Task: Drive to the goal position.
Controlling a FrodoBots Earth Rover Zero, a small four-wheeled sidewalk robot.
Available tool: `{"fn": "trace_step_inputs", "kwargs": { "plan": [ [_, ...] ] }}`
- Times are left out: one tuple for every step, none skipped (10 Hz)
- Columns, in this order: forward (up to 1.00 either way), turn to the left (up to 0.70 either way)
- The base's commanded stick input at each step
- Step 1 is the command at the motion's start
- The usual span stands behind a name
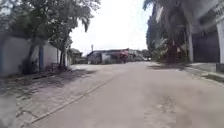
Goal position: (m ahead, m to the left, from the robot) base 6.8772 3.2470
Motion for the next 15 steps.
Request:
{"fn": "trace_step_inputs", "kwargs": {
  "plan": [
    [1.00,0.00],
    [1.00,0.00],
    [1.00,0.00],
    [1.00,0.00],
    [1.00,0.00],
    [1.00,0.00],
    [1.00,0.00],
    [1.00,0.00],
    [1.00,0.00],
    [1.00,0.00],
    [1.00,0.00],
    [1.00,0.00],
    [1.00,0.00],
    [1.00,0.00],
    [1.00,0.00]
  ]
}}
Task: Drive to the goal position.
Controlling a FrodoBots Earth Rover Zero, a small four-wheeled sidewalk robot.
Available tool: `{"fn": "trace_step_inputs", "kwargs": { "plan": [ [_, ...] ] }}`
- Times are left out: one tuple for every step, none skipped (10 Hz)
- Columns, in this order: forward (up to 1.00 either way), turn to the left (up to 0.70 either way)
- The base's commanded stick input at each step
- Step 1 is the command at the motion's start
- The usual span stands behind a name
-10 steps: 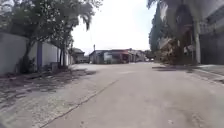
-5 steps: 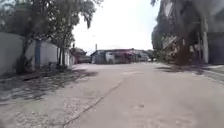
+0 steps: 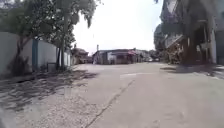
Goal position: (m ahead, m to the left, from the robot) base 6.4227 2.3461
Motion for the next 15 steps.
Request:
{"fn": "trace_step_inputs", "kwargs": {
  "plan": [
    [1.00,0.00],
    [1.00,0.00],
    [1.00,0.00],
    [1.00,0.00],
    [1.00,0.00],
    [1.00,0.00],
    [1.00,0.00],
    [1.00,-0.02],
    [1.00,-0.18],
    [1.00,-0.38],
    [1.00,-0.19],
    [1.00,0.00],
    [1.00,0.00],
    [1.00,0.00],
    [1.00,0.00]
  ]
}}
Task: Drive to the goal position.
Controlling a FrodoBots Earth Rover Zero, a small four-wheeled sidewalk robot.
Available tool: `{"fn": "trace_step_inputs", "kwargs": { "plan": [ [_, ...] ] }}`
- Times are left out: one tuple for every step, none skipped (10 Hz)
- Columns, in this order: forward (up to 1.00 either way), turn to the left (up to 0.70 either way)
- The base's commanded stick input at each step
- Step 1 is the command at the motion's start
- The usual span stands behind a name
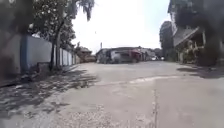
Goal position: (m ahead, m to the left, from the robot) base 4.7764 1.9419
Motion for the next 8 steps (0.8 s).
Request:
{"fn": "trace_step_inputs", "kwargs": {
  "plan": [
    [1.00,0.00],
    [1.00,0.00],
    [1.00,0.00],
    [1.00,0.00],
    [1.00,0.00],
    [1.00,0.00],
    [1.00,0.00],
    [1.00,0.00]
  ]
}}
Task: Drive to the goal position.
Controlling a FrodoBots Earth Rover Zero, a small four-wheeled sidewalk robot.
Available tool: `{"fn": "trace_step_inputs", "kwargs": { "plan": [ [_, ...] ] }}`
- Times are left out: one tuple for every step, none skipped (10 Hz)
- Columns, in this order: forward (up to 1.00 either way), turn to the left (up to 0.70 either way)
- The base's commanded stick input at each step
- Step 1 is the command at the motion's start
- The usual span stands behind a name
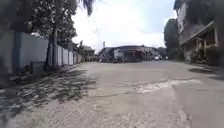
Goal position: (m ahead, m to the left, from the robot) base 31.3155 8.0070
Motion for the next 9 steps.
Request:
{"fn": "trace_step_inputs", "kwargs": {
  "plan": [
    [1.00,0.00],
    [1.00,0.00],
    [1.00,0.00],
    [1.00,0.00],
    [1.00,0.00],
    [1.00,0.00],
    [1.00,0.00],
    [1.00,0.00],
    [1.00,0.00]
  ]
}}
